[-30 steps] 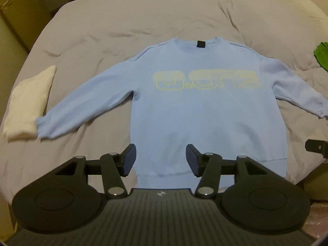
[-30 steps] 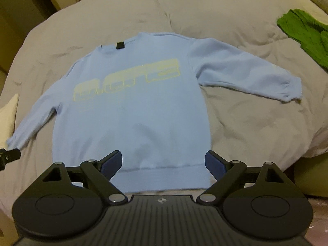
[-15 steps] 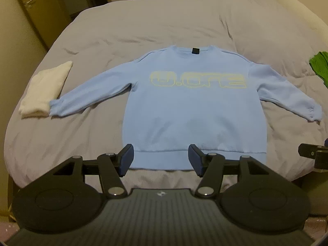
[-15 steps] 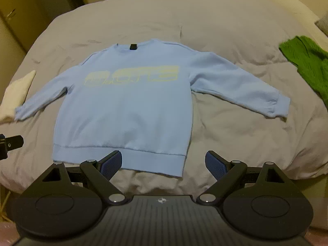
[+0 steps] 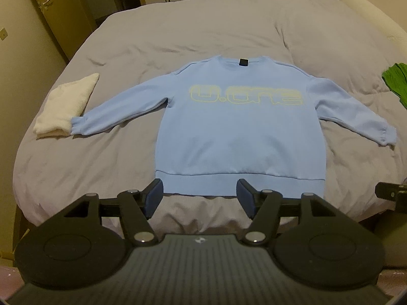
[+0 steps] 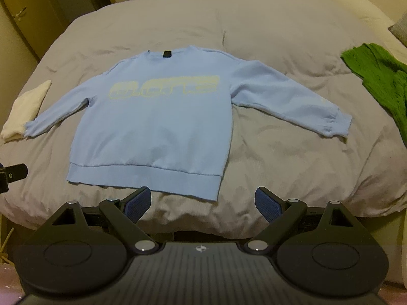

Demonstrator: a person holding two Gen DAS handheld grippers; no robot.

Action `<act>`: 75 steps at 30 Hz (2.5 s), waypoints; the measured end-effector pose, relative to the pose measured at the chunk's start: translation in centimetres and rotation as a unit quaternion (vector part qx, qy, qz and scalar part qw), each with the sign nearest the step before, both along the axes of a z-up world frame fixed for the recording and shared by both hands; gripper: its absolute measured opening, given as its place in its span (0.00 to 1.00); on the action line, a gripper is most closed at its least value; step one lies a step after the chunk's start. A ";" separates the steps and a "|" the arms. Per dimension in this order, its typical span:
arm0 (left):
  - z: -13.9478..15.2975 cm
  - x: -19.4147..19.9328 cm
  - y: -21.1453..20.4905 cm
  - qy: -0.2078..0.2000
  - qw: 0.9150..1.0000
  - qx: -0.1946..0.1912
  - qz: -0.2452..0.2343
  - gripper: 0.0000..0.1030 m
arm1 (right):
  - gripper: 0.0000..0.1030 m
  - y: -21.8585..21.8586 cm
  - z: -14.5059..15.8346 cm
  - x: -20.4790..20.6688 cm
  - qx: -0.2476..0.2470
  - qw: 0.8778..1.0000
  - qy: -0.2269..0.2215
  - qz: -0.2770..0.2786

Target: Fold clothes

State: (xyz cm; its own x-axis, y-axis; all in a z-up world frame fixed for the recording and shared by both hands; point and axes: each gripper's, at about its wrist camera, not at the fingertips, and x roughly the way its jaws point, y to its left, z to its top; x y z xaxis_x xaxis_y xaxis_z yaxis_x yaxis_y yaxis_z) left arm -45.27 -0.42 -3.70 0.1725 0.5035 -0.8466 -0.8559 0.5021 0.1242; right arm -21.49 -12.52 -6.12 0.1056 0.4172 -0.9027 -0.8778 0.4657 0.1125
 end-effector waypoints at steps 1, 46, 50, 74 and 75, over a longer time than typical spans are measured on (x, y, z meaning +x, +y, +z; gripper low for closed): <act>0.1 0.0 -0.2 0.000 1.000 0.000 -0.001 0.58 | 0.88 -0.1 0.0 0.1 -0.002 1.000 0.000 -0.002; -2.4 -0.4 11.0 0.016 0.998 -0.026 0.047 0.66 | 0.98 12.5 -1.6 1.5 -0.021 0.999 -0.005 0.043; -3.6 -1.4 15.3 0.003 0.998 -0.043 0.051 0.66 | 0.98 16.6 -2.2 1.2 -0.030 0.999 0.002 0.041; -21.8 -16.6 37.6 -0.135 0.925 -0.181 0.305 0.65 | 0.98 36.8 -16.1 -2.4 -0.176 0.984 0.023 0.027; -22.0 -17.8 38.3 -0.138 0.922 -0.170 0.321 0.65 | 0.98 37.4 -16.3 -2.4 -0.179 0.983 0.021 0.026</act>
